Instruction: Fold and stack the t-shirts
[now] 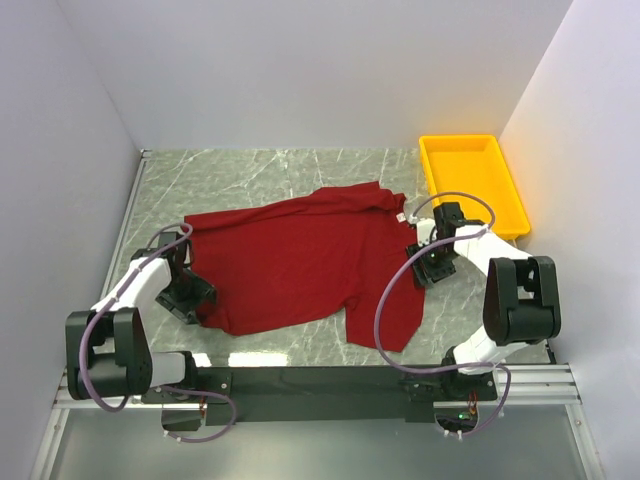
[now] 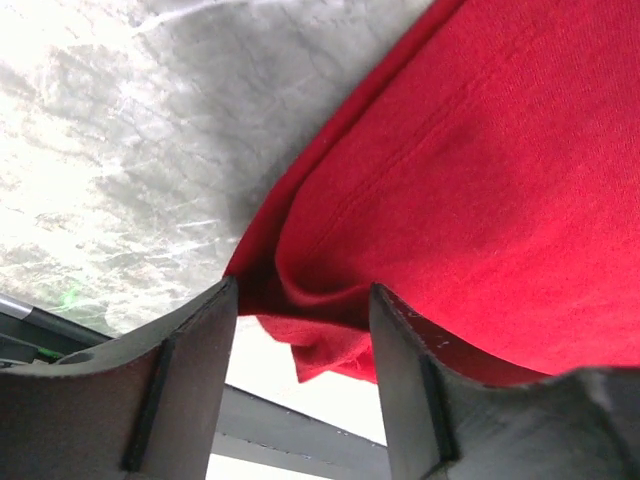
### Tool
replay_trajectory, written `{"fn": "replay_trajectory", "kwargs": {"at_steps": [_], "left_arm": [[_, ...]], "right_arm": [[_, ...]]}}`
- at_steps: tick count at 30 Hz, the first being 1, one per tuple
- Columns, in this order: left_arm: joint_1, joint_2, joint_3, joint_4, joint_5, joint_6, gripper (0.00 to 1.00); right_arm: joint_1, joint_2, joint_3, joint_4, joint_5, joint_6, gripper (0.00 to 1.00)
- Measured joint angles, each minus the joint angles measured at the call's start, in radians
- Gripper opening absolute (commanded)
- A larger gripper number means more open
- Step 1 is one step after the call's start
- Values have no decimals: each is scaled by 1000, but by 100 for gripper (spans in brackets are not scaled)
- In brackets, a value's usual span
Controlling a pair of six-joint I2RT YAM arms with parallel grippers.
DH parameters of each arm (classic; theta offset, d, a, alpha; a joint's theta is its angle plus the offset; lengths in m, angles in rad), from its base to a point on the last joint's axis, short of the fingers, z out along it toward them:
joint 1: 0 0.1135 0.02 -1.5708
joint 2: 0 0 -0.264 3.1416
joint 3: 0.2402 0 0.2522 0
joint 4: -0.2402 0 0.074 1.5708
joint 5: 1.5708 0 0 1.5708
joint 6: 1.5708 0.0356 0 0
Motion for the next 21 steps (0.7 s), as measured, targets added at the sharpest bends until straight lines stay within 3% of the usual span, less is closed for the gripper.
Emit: {"fn": "replay_trajectory", "kwargs": {"at_steps": [2, 3, 4, 6, 7, 11, 15, 17, 21], "left_arm": [[-8, -10, 0, -6, 0, 0, 50], [-13, -13, 0, -8, 1, 0, 41], [-18, -14, 0, -10, 5, 0, 22], [-24, -14, -1, -11, 20, 1, 4], [-26, -14, -2, -11, 28, 8, 1], [-28, -17, -2, -14, 52, 30, 1], [-28, -60, -2, -39, 61, 49, 1], [-28, -98, -2, -61, 61, 53, 0], [-29, -165, -2, -108, 61, 57, 0]], "right_arm": [[-1, 19, 2, -3, -9, 0, 59], [-1, 29, 4, -8, -13, -2, 58], [-1, 34, 11, -11, -15, -2, 57], [-2, 46, 23, -19, -27, -5, 56], [-2, 51, 29, -24, -35, -6, 54], [-3, 58, 35, -36, -61, -14, 37], [-3, 61, 35, -59, -80, -24, 7], [-5, 61, 35, -66, -87, -34, 0], [-12, 56, 29, -71, -79, -45, 0]]}}
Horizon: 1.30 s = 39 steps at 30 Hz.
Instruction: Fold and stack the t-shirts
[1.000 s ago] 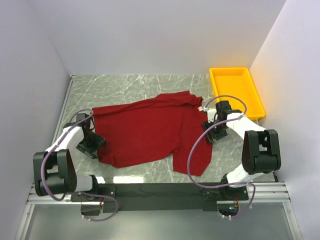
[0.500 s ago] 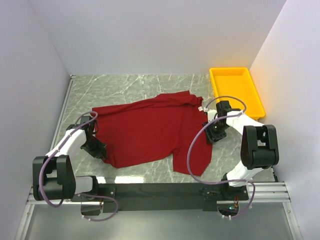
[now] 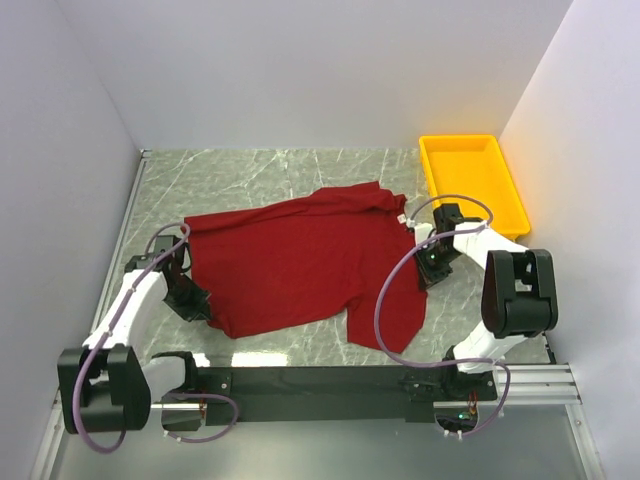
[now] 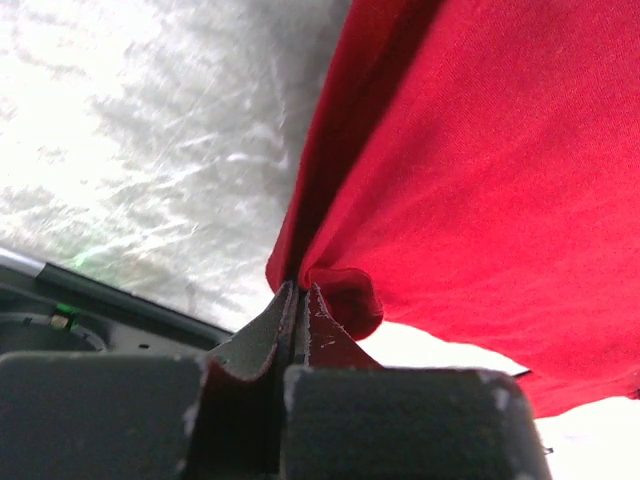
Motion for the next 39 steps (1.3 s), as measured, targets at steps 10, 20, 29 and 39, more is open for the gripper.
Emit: {"fn": "replay_trajectory", "kwargs": {"at_steps": [10, 20, 29, 39], "left_arm": [[-4, -33, 53, -128, 0, 47, 1], [-7, -146, 157, -207, 89, 112, 73], [-7, -255, 341, -99, 77, 135, 80], [195, 118, 270, 364, 145, 154, 68]], "right_arm": [[-79, -83, -63, -27, 106, -56, 0], [-96, -197, -30, -130, 58, -179, 66], [-94, -201, 221, -197, -170, -399, 66], [-84, 223, 658, -161, -314, -386, 64]]}}
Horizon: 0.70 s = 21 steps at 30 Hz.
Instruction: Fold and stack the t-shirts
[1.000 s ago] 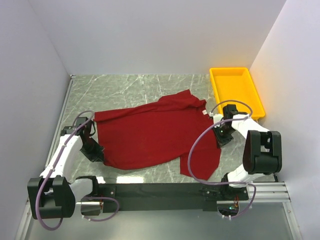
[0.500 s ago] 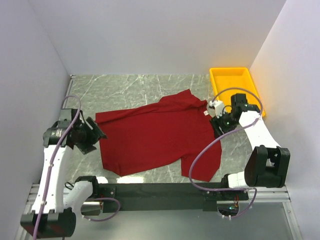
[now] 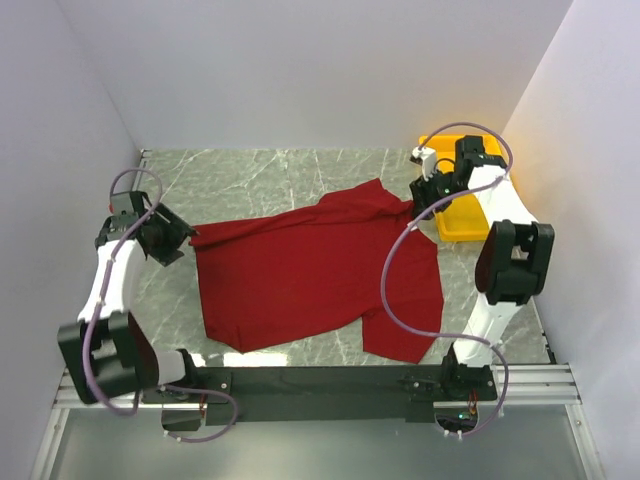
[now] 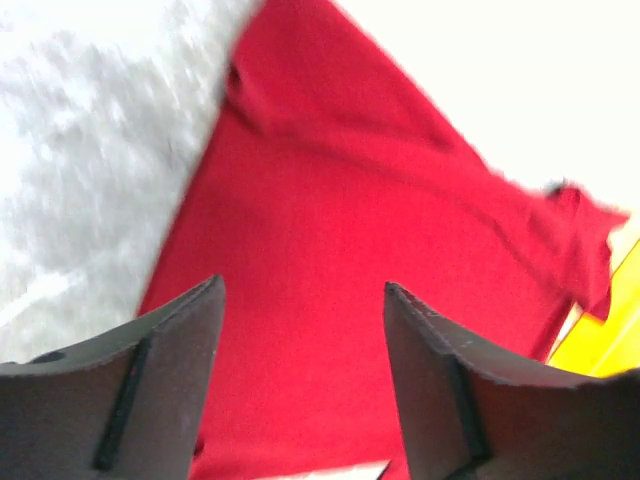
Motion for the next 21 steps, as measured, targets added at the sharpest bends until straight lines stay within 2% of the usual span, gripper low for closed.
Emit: {"fn": "replay_trajectory", "kwargs": {"at_steps": [4, 13, 16, 21], "left_arm": [[42, 103, -4, 97, 22, -10, 67], [59, 294, -16, 250, 23, -67, 60], [63, 360, -10, 276, 18, -85, 57], [63, 447, 27, 289, 19, -95, 44]], "right_arm": [[3, 69, 56, 2, -14, 51, 63], [16, 86, 120, 9, -19, 118, 63], [16, 89, 140, 10, -21, 132, 63], [16, 100, 156, 17, -26, 153, 63]]}}
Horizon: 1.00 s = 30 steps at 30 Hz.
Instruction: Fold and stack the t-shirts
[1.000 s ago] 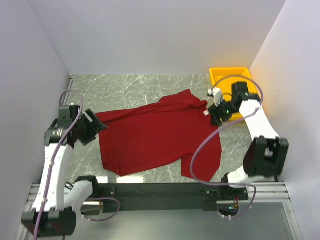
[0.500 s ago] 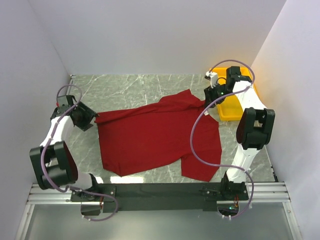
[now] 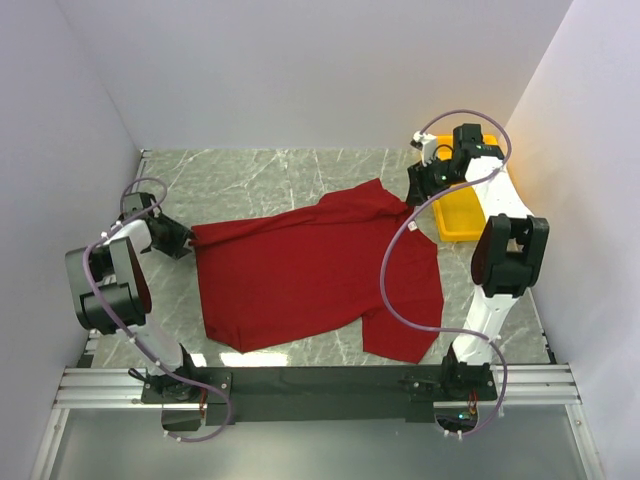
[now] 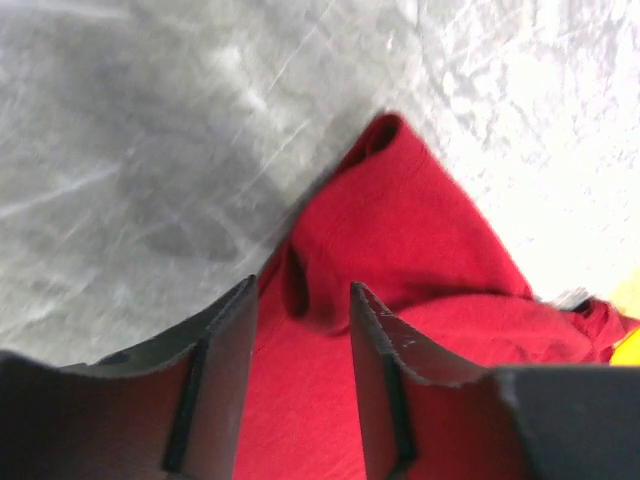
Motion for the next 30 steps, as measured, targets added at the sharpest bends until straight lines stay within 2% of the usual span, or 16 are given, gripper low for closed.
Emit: {"fn": "replay_trajectory", "kwargs": {"at_steps": [4, 5, 7, 8, 10, 21, 30], "left_arm": [[0, 37, 20, 19, -1, -7, 30], [0, 40, 21, 23, 0, -8, 23], [0, 46, 26, 29, 0, -14, 15], [0, 47, 28, 29, 1, -14, 7], [0, 51, 37, 34, 4, -17, 1], [0, 60, 49, 48, 32, -16, 1], [0, 61, 51, 50, 55, -16, 1]], "right_arm": [[1, 20, 10, 0, -3, 10, 63], [1, 24, 11, 0, -2, 10, 63], [3, 32, 11, -1, -1, 10, 63], [5, 36, 11, -1, 0, 10, 63], [12, 47, 18, -1, 6, 14, 63], [50, 248, 241, 25, 70, 232, 59], [98, 372, 303, 15, 157, 347, 57]]}}
